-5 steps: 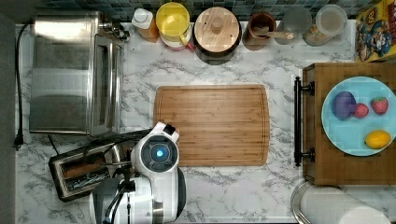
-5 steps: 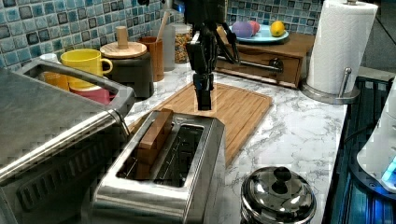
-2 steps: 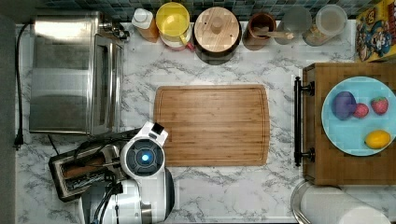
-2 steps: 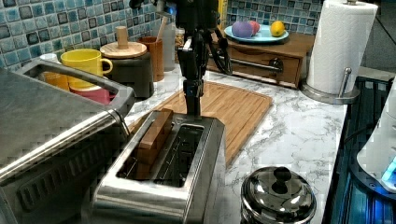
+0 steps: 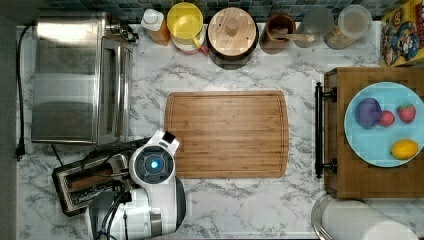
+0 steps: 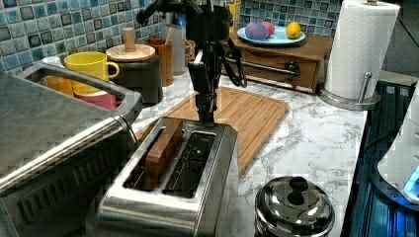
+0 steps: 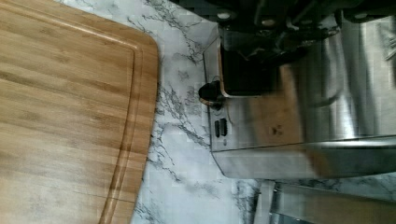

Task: Turn on the toaster.

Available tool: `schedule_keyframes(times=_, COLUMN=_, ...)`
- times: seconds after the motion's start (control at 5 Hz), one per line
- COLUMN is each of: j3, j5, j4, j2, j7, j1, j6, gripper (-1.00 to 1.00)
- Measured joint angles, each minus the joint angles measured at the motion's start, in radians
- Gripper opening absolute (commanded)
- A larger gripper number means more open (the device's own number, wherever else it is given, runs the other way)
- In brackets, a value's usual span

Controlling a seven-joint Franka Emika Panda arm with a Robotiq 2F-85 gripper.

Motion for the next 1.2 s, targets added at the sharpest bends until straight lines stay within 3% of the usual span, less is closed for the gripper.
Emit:
schedule_keyframes(times=0.8, j3=0.018, j5=-0.01, j4=0.094, j2=0.158, j7=0.096, j1=-0.043, j6=-0.034, gripper=-1.0)
schedule_keyframes(times=1.2, j3=0.019, j5=-0.102, j4=0.176, j2=0.239, j7=0.12, j1=-0.042, j6=-0.095, gripper=-1.0)
